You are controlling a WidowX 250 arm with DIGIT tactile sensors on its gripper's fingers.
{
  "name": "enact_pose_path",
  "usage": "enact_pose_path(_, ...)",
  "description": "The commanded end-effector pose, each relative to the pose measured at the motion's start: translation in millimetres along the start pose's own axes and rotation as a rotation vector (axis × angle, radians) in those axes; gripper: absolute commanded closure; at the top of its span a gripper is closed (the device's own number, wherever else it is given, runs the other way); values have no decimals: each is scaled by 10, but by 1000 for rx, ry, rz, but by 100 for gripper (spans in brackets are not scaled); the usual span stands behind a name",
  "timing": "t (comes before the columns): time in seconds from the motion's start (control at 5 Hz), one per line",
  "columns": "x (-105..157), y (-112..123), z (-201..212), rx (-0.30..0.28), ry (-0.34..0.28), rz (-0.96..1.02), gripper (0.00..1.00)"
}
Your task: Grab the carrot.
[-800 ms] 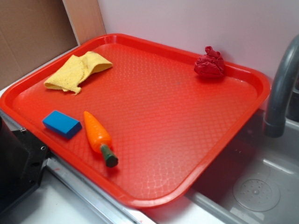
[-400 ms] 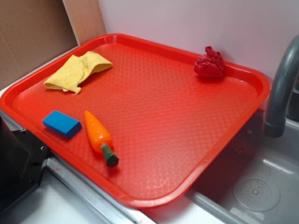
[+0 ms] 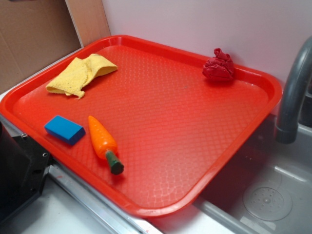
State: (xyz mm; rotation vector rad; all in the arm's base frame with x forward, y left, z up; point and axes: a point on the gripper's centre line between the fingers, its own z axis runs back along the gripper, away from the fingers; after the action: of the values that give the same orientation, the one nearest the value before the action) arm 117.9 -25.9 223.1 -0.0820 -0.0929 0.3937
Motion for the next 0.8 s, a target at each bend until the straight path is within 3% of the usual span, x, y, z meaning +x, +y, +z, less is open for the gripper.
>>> enact_pose_path(0.0, 2, -176, -315, -61, -55, 501, 0)
enact_pose_path(0.2, -5, -329, -653, -49, -140, 741, 0)
enact_pose_path(0.6, -81, -440, -1160, 4, -156, 758, 0)
